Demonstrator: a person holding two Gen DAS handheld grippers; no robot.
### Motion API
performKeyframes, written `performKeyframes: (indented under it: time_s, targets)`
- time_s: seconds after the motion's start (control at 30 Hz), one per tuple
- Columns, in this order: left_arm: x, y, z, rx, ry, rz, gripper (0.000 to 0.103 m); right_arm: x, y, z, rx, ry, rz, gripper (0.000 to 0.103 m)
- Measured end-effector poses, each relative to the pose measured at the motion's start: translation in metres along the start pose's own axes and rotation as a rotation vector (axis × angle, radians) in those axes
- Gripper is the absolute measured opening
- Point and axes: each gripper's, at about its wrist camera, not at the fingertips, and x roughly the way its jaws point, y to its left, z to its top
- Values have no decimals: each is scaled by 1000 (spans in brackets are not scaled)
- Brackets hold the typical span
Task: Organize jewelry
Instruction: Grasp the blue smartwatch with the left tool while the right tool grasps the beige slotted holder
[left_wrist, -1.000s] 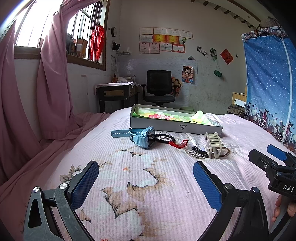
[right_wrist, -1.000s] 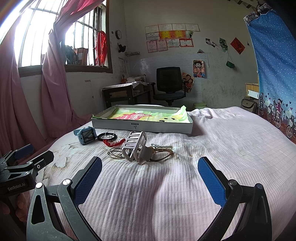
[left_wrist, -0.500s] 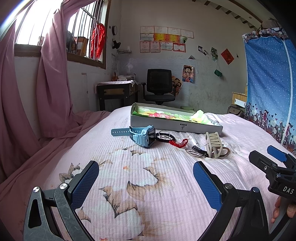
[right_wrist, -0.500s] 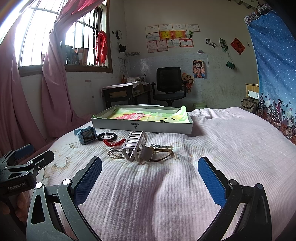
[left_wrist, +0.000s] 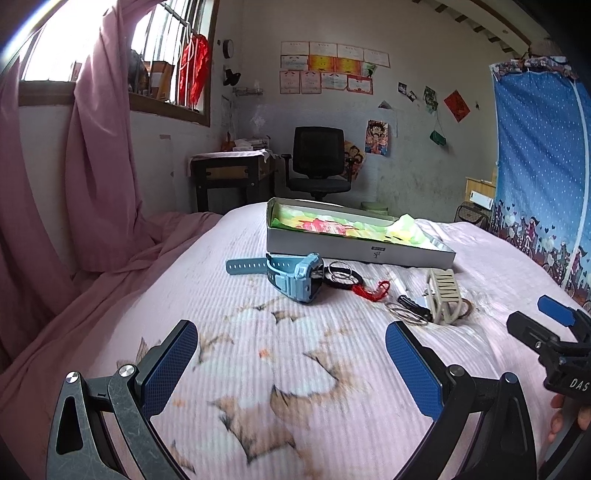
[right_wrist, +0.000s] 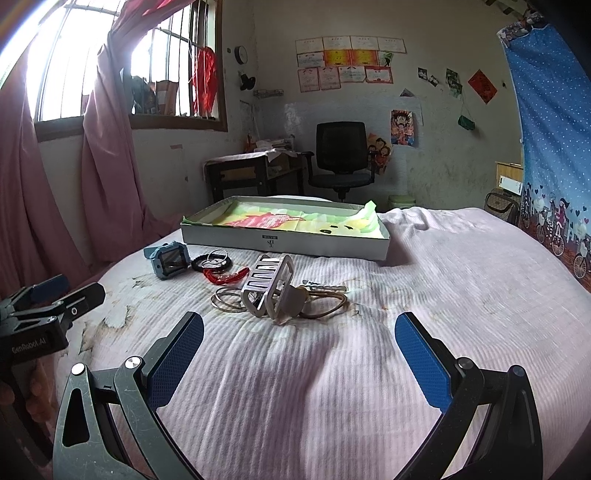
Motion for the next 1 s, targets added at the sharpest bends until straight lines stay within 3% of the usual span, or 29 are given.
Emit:
performKeyframes:
  time_s: [0.2,0.53,0.7,0.83,1.0]
  targets:
    - [26,5,15,-15,51,-17,102,18,-3,13,29,21,28,102]
    - [70,5,32,30,139,-22,102,57,15,36,-31,86,54,102]
    - [92,9,38,51,181,-84,101,84,23,38,-45,158,95,102]
    - [104,13,42,44,192,-113,88,98,34,38,-70,188,112,100]
    - [118,16,42,15,207,-174,71,108,34,36,-48,222,107,77]
